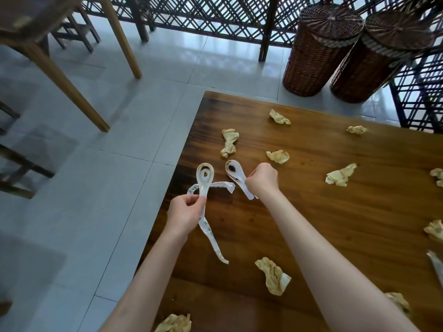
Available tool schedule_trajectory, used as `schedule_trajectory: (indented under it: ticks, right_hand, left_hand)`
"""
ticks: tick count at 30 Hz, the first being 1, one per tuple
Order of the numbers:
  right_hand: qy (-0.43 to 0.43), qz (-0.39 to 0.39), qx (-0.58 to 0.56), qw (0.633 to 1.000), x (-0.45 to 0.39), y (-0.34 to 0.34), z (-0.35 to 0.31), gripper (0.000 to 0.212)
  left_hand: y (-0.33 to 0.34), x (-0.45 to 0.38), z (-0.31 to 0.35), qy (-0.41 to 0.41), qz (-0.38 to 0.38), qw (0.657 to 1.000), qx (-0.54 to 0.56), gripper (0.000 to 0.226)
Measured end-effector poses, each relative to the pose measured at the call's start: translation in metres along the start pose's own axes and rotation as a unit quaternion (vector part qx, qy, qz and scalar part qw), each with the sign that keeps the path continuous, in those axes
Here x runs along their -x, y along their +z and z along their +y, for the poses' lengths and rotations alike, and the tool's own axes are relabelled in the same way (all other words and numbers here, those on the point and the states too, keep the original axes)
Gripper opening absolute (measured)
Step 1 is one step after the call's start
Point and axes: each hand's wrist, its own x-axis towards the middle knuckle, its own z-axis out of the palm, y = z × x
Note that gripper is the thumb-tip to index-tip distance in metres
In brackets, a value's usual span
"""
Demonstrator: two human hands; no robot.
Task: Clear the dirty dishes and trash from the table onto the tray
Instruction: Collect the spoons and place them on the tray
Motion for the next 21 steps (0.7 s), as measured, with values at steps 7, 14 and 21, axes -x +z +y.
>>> schedule_trajectory:
  ticks: [7, 14, 21]
  right_hand:
    - [0.007, -0.015, -0.030, 0.999, -0.0037, 0.0019, 0.0006, 0.010]
    - [0.064, -0.039, -0.093, 0.993, -0.0092, -0.0031, -0.0035, 0.021]
    - [0.091, -0.067, -0.054, 0.992, -0.0061, -0.0021, -0.0085, 0.025]
  left_hand:
    - [-0.0003, -0.0026, 0.0020, 0.000, 0.000, 1.000, 0.000, 0.036]
    - [0.0012, -0.0023, 0.0052, -0.006, -0.002, 1.000, 0.002, 0.033]
    - [0.0015, -0.0054, 0.0067, -0.011, -0.004, 1.000, 0.007, 0.030]
